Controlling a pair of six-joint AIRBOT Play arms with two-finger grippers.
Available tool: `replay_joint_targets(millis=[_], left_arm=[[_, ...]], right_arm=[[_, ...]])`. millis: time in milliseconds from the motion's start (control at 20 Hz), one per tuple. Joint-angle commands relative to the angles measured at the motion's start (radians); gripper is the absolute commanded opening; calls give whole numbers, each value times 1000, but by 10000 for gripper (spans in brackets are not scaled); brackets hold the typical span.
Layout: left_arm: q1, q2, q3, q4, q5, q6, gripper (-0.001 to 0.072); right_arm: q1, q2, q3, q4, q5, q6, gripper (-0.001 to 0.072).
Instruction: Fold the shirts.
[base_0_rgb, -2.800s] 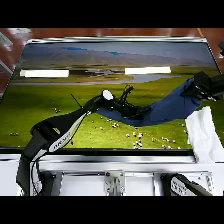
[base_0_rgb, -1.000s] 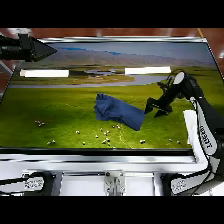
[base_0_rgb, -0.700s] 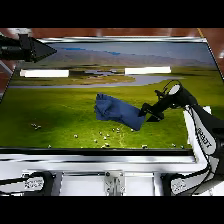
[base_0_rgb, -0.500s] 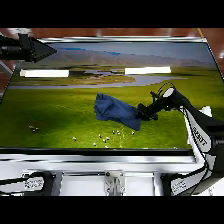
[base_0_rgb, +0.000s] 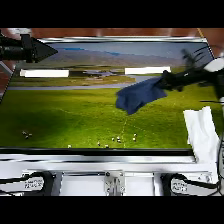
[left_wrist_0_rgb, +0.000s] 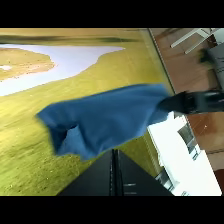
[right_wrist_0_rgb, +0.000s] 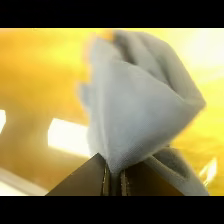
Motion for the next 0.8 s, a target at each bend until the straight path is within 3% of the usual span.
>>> replay_joint_targets(millis=[0,350,750], left_arm=[[0,-5,1,-1,-19,0,37],[0,11,1,-2,-132,0,37],[0,19,1,-1,-132,2,37]], right_arm=[[-193,130,148,-171,131,74,56],[-606,146,225,-381,286,64,56],[-719,142,-41,-632,479,23,57]])
